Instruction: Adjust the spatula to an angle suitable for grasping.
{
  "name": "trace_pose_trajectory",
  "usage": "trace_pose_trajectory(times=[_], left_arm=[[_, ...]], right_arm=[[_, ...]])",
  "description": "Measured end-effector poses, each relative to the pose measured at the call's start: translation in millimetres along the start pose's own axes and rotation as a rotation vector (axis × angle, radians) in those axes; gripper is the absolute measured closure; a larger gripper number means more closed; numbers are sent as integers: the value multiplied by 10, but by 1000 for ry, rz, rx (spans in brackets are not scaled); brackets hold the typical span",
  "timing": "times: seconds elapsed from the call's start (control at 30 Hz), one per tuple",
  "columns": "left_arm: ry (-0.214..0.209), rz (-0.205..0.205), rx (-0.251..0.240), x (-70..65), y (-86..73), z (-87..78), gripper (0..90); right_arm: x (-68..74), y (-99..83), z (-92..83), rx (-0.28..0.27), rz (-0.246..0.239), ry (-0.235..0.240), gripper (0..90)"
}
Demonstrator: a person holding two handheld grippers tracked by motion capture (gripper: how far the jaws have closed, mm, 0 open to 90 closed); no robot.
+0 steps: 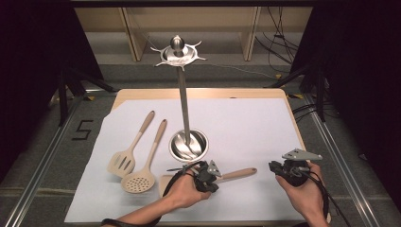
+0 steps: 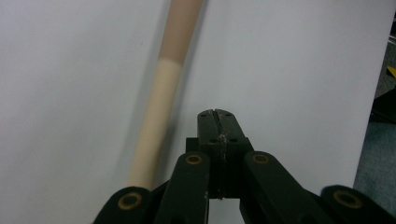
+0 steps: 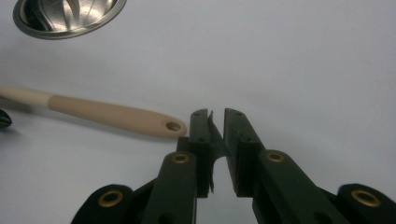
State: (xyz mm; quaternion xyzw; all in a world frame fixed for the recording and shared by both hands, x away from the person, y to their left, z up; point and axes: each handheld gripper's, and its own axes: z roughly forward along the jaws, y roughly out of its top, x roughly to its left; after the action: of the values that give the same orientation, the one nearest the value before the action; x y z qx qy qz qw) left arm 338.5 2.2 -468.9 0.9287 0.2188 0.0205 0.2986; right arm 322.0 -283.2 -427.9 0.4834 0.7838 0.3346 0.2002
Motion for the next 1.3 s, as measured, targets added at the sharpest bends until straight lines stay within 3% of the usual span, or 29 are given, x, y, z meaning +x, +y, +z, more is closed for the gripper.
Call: trace_pose_trajectory(times=[0.07,0.1,0.13,0.2,0.3,0.4,0.43,0.53,0.6,0.63,0.67,0.7,0.73,0.83,0.87,0.93,0.97,1.0,1.17,1.2,1.23,1.27,1.3], left_arm=[[17,23,1,-13,51,43,894],[16,32,-5,-19,95,78,894],[25,39,-6,-22,112,96,894],[35,48,-5,-23,126,113,894],[30,31,-7,-32,157,177,894],[40,14,-13,-38,175,190,894],[52,32,-10,-29,184,192,894],[67,27,-3,-9,207,203,894],[78,20,0,-4,221,209,895],[81,27,11,8,234,201,895],[83,15,0,4,234,210,895],[91,14,0,9,237,209,895],[101,12,0,9,242,209,895],[121,14,0,18,264,205,895],[140,5,-10,21,274,219,895],[176,13,-10,40,287,234,895],[176,13,-10,40,287,234,895],[173,4,-6,55,294,236,895],[157,-8,-12,99,314,206,892],[150,-2,-22,104,316,173,892],[135,-7,-29,100,316,117,872],[99,-12,-27,98,299,12,794],[99,-12,-27,98,299,12,759]], right_arm=[[4,-2,-15,15,2,-14,820],[-29,-8,9,-8,-46,-2,821],[-30,-5,8,-10,-48,-1,821],[-25,-5,11,-15,-35,1,821],[28,-5,-9,12,53,-7,822],[15,-4,-10,3,34,-10,823],[15,-4,-15,5,40,-11,823],[-27,-6,-11,-8,-14,-25,823],[-17,2,-19,0,7,-15,824],[-33,-2,-21,-6,-16,-31,824],[-34,-1,-20,-7,-13,-21,824],[-1,3,-33,5,38,-18,824],[7,3,-38,11,52,-18,824],[8,1,-33,8,62,-4,825],[-5,2,-38,3,41,-18,825],[2,-2,-29,-3,56,-4,826],[2,-2,-29,-3,56,-4,826],[-41,-5,-22,-16,7,-13,825],[-46,-13,-44,3,24,-16,824],[-35,-7,-50,4,51,-14,823],[-41,-7,-54,-3,41,-25,822],[-53,-19,-52,-21,42,-19,820],[-53,-19,-52,-21,42,-19,820]])
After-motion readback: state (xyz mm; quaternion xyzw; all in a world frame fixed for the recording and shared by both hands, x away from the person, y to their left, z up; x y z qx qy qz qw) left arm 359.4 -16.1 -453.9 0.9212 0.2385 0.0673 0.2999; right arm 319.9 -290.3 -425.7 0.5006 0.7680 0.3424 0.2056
